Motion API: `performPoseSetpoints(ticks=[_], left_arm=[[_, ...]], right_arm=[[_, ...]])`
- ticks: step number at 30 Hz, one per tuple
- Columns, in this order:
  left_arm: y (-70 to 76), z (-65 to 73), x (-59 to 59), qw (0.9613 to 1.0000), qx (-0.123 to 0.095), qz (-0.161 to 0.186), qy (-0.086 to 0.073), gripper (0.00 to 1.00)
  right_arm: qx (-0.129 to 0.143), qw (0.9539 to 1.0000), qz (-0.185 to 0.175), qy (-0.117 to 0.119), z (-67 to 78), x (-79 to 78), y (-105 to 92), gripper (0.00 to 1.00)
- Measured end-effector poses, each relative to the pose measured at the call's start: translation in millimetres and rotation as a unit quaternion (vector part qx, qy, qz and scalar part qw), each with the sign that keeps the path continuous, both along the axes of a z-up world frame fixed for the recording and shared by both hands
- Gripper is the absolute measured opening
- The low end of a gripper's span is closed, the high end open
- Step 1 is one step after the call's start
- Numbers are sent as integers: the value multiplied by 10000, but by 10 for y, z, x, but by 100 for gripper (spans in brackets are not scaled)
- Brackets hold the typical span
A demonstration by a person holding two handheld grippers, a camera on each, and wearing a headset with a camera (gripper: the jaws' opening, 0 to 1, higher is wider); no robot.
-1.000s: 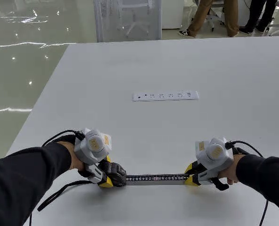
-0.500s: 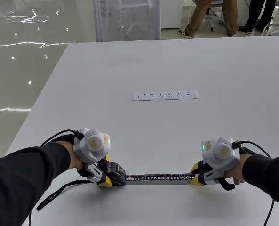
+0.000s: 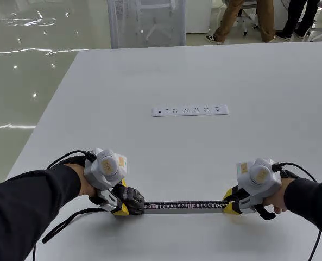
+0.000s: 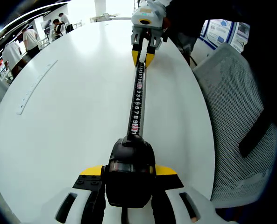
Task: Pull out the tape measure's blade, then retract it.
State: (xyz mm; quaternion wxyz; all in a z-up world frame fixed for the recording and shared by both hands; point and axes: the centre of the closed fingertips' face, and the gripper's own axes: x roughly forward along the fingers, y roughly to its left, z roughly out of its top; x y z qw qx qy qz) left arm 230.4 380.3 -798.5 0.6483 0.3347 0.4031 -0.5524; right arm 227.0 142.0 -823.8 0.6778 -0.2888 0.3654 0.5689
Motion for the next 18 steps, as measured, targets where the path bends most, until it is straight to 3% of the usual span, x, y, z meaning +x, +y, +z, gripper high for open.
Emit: performPoseSetpoints(ticks=[18], left_arm=[[-3, 4, -8, 10000, 8, 16, -48, 34]], right_arm=[[-54, 10000, -58, 16, -1, -17, -118, 10]])
